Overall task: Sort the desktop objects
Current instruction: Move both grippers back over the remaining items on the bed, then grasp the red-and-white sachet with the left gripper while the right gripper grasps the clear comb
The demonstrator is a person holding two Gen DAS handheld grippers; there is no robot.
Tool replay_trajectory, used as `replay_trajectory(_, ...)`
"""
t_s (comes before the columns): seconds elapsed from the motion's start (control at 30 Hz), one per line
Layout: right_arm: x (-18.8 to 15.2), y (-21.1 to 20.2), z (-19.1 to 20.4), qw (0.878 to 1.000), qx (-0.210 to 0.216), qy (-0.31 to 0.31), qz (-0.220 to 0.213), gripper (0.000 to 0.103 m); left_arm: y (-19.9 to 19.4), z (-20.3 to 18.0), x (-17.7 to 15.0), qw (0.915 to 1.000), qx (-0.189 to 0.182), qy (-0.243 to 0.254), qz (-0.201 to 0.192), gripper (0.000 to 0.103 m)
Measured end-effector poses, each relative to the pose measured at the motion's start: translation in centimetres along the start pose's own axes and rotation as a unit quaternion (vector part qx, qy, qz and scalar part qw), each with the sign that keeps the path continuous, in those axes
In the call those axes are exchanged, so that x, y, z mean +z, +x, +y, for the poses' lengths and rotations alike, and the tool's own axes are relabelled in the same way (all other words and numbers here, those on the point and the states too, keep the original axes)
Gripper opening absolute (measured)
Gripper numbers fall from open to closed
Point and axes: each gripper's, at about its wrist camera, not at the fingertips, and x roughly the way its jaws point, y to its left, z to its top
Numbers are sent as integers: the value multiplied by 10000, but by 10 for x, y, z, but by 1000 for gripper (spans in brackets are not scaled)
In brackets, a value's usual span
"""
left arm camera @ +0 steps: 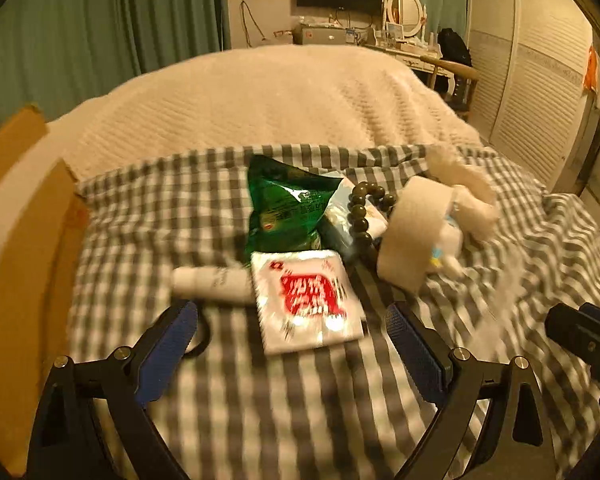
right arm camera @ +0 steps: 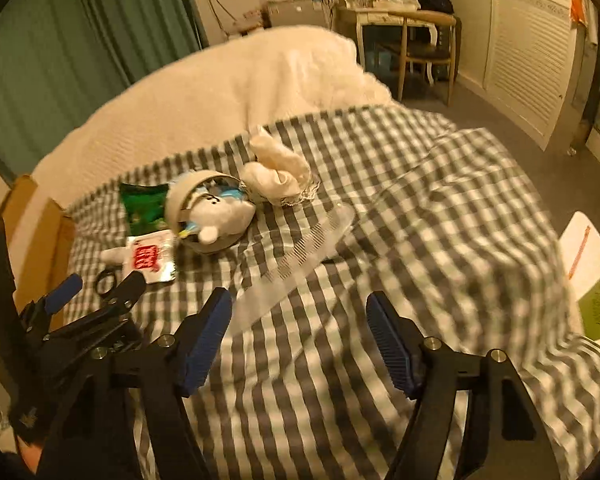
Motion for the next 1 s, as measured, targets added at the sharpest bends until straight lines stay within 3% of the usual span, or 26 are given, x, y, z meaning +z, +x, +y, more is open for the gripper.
replay_trajectory(0.1, 9, 23, 5, 9999, -37, 103, 59, 62, 17, -1, 2, 9999, -91, 43, 61, 78)
replay_trajectory(0.2, 15, 49, 10, 9992, -138, 292, 250, 58, 29, -3, -1, 9992, -136, 223, 302, 76)
replay_trajectory(0.3, 16, 78, 5, 9940, -129, 874, 642, 58, 32, 10, -2, 9981, -457, -113, 395, 71)
replay_trajectory(0.4, 15, 92, 3, 9918, -177, 1026, 743, 58, 30, 17, 0, 9977, -539, -194, 367, 50)
replay_trajectory(0.47, 13, 93, 3, 9923, -224, 1001, 700, 49, 28, 20, -1, 9971, -620, -186, 389, 48)
replay_trajectory(0.53, 11, 91, 5, 9938, -363, 808, 666, 41, 24, 26, -2, 9955, -794, -297, 422, 34)
replay_trajectory(0.7, 4, 79, 2, 9959, -207, 713, 510, 27, 5, 35, -10, 9930, -1026, -391, 435, 13)
replay_trajectory(0.8, 0, 65, -1, 9964, 49, 767, 367, 26, -1, 41, -13, 9885, -1337, -517, 488, 7)
replay_trajectory(0.93, 0, 44, -3, 9960, 301, 807, 219, 22, -16, 50, -19, 9860, -1495, -599, 420, 6)
replay_trajectory(0.97, -1, 37, -4, 9959, 339, 819, 177, 18, -20, 52, -20, 9861, -1504, -587, 402, 6)
replay_trajectory(1.0, -2, 32, -5, 9958, 385, 821, 153, 4, -24, 53, -21, 9860, -1515, -588, 376, 6)
